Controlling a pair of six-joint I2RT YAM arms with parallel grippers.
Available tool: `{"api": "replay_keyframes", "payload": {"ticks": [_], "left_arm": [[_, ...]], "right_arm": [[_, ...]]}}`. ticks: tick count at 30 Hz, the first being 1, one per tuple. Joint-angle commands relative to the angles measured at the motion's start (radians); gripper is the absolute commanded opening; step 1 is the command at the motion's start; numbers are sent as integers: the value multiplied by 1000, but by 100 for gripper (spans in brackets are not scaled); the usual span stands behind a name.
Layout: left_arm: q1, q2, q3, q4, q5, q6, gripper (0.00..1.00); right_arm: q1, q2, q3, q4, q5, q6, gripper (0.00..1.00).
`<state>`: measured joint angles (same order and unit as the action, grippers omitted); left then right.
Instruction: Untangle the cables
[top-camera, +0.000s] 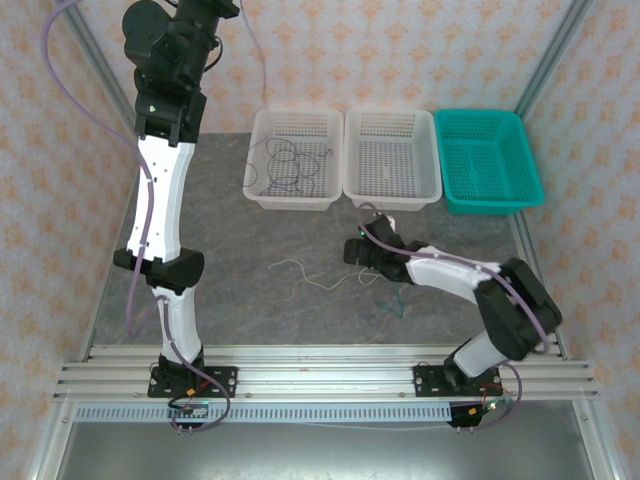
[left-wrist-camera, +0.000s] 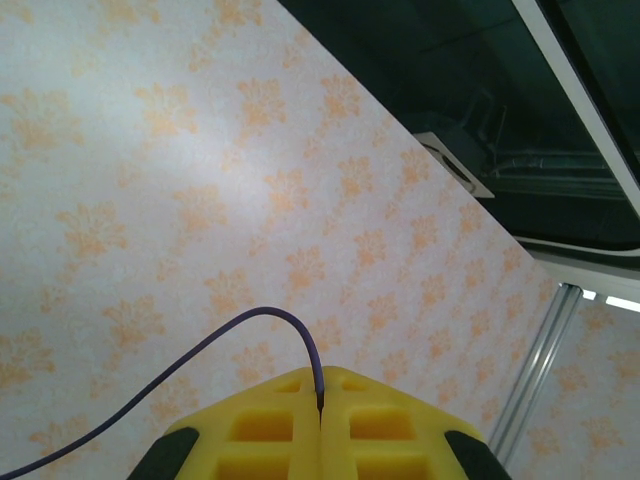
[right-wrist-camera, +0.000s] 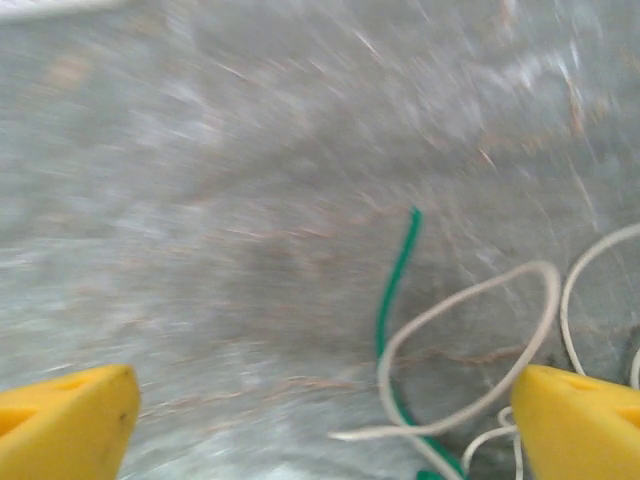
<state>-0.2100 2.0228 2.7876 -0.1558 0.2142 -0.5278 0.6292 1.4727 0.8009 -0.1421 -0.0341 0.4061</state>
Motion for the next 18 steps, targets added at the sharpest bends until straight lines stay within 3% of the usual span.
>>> {"api": "replay_keyframes", "payload": {"ticks": [1, 9, 18], "left_arm": [[-15, -32, 0, -40, 78, -48, 0], [-38, -136, -185, 33, 28, 55, 0], [-37, -52, -270, -9, 13, 142, 0]], "right_arm": [[-1, -134, 86, 43, -83, -76, 98], [-2, -123, 321, -2, -227, -155, 95], [-3, -308, 142, -12, -213, -69, 95]]}}
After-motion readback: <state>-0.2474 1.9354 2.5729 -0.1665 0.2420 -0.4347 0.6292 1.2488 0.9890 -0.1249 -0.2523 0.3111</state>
